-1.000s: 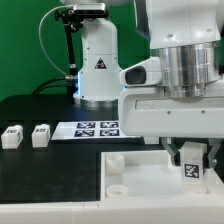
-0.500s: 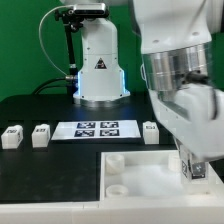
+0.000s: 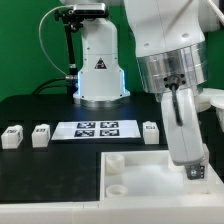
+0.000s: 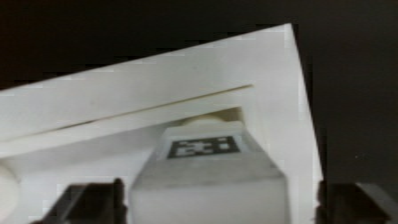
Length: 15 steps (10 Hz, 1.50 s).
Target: Assemble one leg
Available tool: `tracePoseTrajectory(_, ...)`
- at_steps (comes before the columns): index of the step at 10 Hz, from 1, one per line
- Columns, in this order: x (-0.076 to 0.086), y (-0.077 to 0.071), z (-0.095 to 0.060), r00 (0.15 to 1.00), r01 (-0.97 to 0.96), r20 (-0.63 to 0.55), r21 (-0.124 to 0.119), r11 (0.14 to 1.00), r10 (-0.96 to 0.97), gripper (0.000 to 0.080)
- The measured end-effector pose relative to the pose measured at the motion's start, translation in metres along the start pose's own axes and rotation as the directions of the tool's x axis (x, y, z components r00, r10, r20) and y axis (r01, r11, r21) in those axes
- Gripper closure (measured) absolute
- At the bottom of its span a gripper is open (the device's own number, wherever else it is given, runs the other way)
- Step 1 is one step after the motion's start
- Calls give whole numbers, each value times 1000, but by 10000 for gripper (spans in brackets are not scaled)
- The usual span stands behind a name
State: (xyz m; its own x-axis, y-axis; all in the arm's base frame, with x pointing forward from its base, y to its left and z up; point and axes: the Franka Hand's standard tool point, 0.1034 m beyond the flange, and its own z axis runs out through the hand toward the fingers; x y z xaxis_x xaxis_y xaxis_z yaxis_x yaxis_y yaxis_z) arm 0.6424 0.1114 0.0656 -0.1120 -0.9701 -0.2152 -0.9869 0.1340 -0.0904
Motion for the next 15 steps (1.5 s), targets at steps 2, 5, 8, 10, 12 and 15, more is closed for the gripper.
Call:
tracePoseTrajectory(2,-5,-1,1,942,334,-33,69,940,-333,155)
tracePoseTrajectory(5,-2,-2,1,771,637,-52,54,769,-634,150)
tracePoseTrajectory(8,-2,2,1,348,937,-29,-33,349,-937,151)
tracePoseTrajectory(10,-6,4,2,174,983,27,-66,172,-984,150)
tracePoseTrajectory(12,-4,4,2,220,974,24,-67,218,-975,169)
tracePoseTrajectory(15,-3,5,2,490,870,9,-69,489,-871,505)
